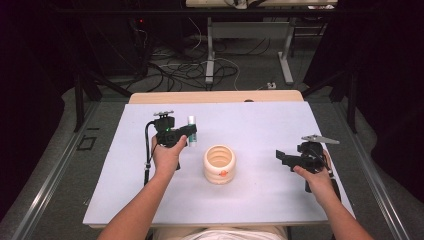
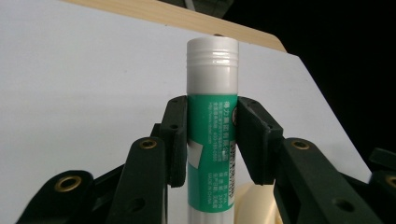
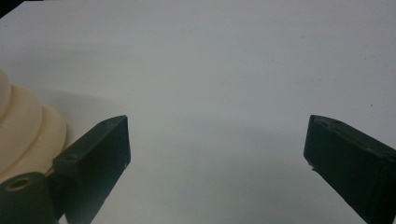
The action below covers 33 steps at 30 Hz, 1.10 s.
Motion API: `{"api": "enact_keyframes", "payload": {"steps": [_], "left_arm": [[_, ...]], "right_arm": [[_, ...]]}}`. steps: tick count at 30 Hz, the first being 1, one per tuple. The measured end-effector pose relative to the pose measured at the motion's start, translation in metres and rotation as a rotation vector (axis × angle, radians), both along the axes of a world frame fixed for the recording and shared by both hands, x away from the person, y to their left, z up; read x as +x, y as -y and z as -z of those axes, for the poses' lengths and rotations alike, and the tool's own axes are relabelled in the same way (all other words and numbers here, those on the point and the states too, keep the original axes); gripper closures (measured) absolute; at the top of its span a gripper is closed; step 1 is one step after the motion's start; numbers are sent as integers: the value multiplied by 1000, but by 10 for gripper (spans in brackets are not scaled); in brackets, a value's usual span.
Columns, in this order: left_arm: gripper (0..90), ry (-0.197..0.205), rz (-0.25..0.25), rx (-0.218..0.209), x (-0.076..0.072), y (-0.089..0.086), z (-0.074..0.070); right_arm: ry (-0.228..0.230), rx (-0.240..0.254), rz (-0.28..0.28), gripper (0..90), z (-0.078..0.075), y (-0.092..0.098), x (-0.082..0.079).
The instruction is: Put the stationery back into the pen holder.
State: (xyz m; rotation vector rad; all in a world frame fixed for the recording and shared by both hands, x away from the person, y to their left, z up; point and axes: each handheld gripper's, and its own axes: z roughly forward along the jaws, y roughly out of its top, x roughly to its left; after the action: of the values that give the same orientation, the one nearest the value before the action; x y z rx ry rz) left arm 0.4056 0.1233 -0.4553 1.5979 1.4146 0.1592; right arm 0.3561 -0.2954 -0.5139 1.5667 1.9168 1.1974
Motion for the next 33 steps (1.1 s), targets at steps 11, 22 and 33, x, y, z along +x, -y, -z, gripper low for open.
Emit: {"api": "enact_keyframes", "payload": {"steps": [11, 22, 33], "left_arm": [[650, 61, 53, 15, -14, 16, -11], [650, 87, 112, 17, -26, 33, -14], [650, 118, 159, 23, -39, 49, -6]], "right_arm": [[3, 1, -5, 67, -1, -2, -1], [10, -1, -11, 67, -2, -2, -2], [10, -4, -10, 67, -2, -2, -2]]}}
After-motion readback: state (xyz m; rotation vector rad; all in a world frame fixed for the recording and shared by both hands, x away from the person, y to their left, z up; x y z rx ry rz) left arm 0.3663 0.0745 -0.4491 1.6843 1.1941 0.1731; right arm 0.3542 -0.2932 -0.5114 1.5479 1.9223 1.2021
